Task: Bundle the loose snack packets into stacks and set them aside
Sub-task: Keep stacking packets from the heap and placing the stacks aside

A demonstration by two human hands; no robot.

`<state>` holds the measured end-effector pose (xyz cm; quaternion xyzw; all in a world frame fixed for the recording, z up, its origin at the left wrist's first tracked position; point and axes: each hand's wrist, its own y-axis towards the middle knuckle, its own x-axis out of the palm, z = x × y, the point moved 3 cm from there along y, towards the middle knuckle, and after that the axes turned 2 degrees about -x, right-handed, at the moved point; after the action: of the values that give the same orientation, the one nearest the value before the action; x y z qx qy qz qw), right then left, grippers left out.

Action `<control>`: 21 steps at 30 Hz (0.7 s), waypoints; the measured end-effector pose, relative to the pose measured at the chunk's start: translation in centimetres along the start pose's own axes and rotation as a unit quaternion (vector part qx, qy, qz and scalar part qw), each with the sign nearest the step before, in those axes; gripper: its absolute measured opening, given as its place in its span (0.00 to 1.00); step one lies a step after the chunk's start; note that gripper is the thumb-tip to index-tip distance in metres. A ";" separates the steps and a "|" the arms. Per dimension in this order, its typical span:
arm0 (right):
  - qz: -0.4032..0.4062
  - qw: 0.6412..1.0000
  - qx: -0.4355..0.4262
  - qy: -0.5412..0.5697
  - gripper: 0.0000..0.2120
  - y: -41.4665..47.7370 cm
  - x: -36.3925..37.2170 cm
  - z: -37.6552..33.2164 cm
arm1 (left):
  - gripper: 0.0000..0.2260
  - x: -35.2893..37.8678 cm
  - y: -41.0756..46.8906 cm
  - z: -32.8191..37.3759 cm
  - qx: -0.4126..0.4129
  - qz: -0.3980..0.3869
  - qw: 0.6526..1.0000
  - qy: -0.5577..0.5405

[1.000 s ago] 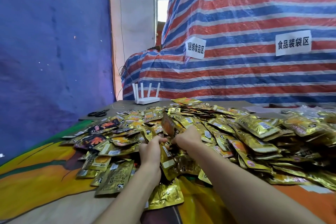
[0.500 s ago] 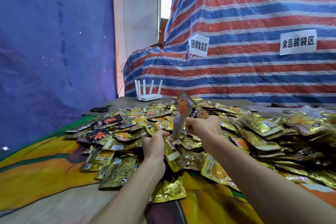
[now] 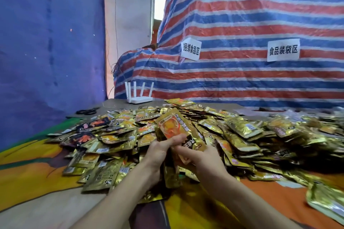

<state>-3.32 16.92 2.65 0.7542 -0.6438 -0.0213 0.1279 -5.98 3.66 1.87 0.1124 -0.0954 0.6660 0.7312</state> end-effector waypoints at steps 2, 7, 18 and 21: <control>0.000 0.999 -0.003 0.035 0.07 -0.2 -0.2 -0.3 | 0.24 0.2 -0.4 0.2 -0.008 -0.016 0.999 -0.034; 0.042 0.992 -0.046 -0.112 0.10 0.3 -1.1 -0.6 | 0.17 0.0 -0.2 1.0 0.028 0.026 0.991 -0.131; -0.181 0.943 -0.044 -0.277 0.26 -0.1 -0.1 0.7 | 0.16 -0.2 -0.3 0.4 0.129 0.122 0.984 0.014; -0.131 0.958 -0.090 -0.237 0.23 0.6 -1.0 0.0 | 0.19 0.6 -0.9 0.5 0.179 0.079 0.980 0.029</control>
<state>-4.06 17.81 2.62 0.7907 -0.5464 -0.2737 0.0350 -5.00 4.05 2.49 0.2140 0.0381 0.7310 0.6468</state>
